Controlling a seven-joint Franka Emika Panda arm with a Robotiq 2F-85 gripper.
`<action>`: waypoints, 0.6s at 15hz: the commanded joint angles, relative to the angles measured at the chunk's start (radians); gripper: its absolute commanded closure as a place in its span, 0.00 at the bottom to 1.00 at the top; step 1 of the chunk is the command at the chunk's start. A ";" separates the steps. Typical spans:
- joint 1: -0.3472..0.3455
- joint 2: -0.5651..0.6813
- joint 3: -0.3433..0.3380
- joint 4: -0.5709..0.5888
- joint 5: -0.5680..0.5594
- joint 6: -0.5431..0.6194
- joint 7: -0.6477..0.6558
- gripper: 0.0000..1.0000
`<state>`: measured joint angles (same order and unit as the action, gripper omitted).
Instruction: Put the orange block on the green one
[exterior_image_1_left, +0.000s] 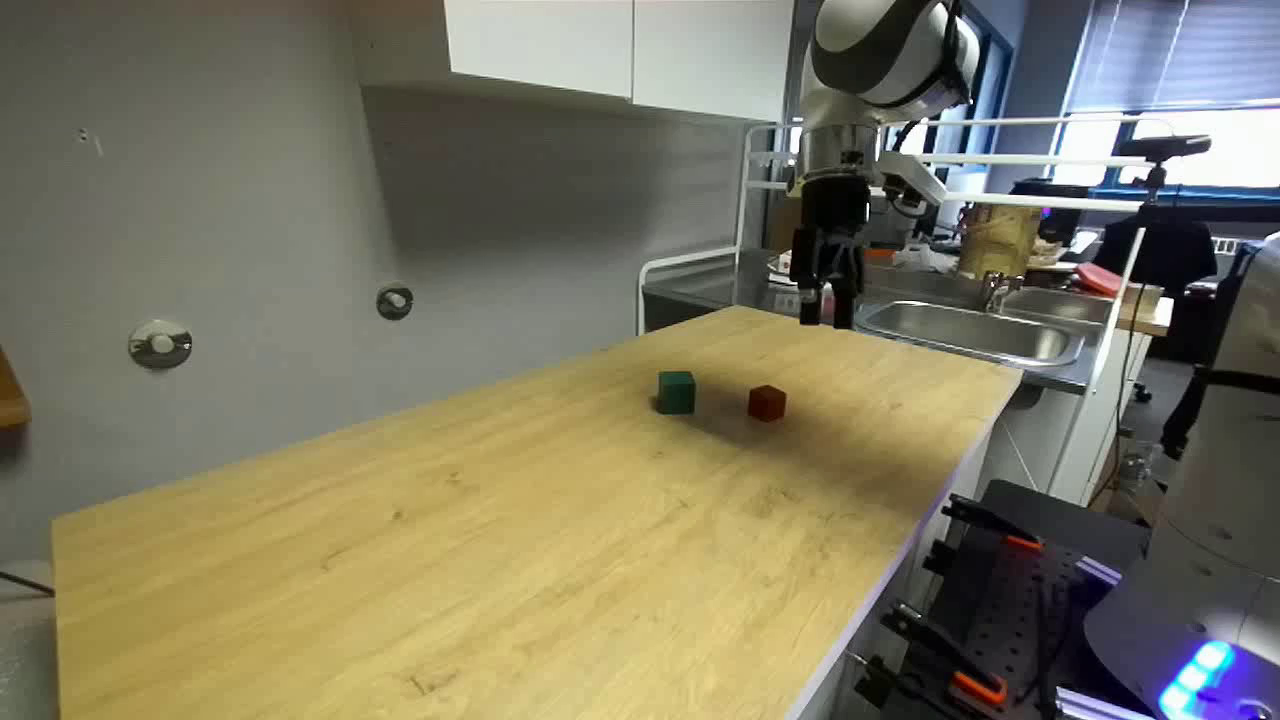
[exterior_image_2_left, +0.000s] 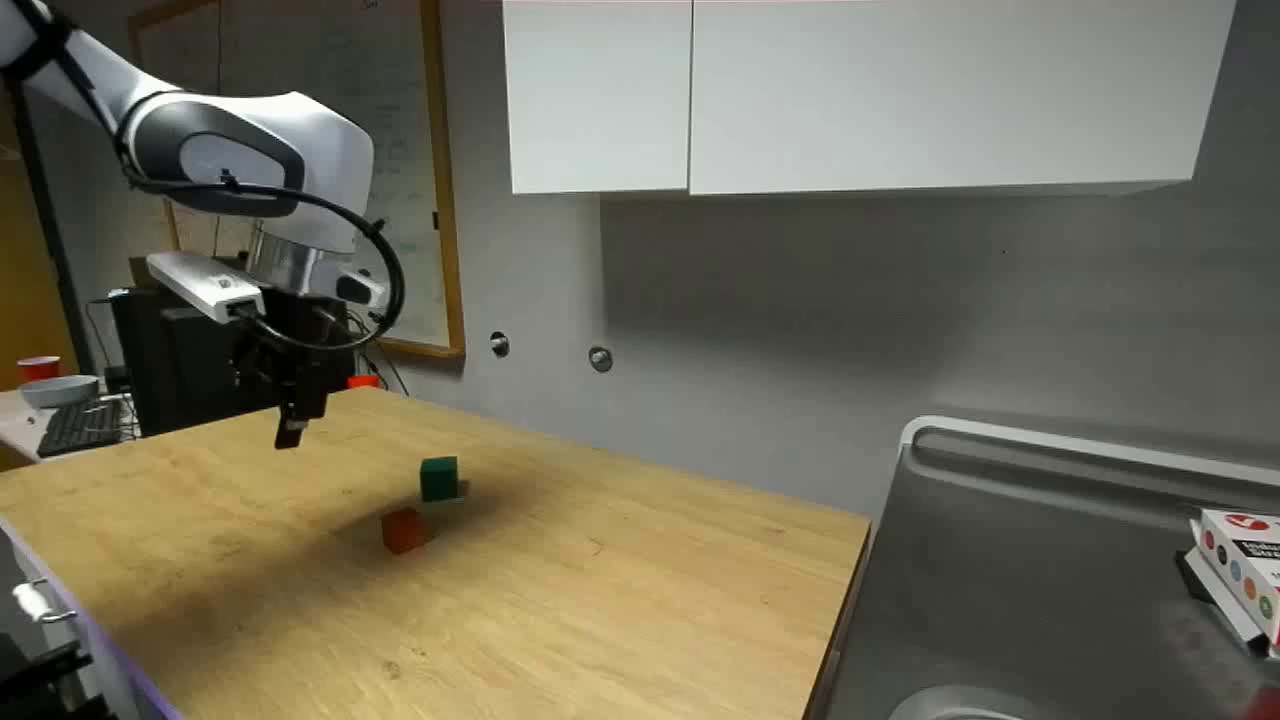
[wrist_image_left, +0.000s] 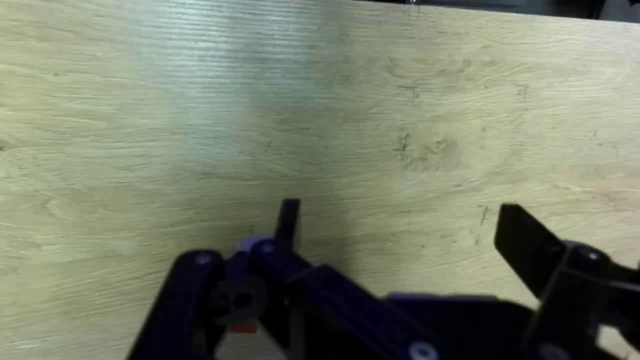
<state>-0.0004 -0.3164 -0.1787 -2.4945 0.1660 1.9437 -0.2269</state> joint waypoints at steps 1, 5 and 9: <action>-0.021 0.001 0.020 0.002 0.006 -0.002 -0.005 0.00; -0.021 0.000 0.020 0.003 0.006 -0.002 -0.005 0.00; -0.026 0.006 0.022 0.003 0.003 0.021 0.006 0.00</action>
<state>-0.0026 -0.3176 -0.1767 -2.4936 0.1660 1.9440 -0.2269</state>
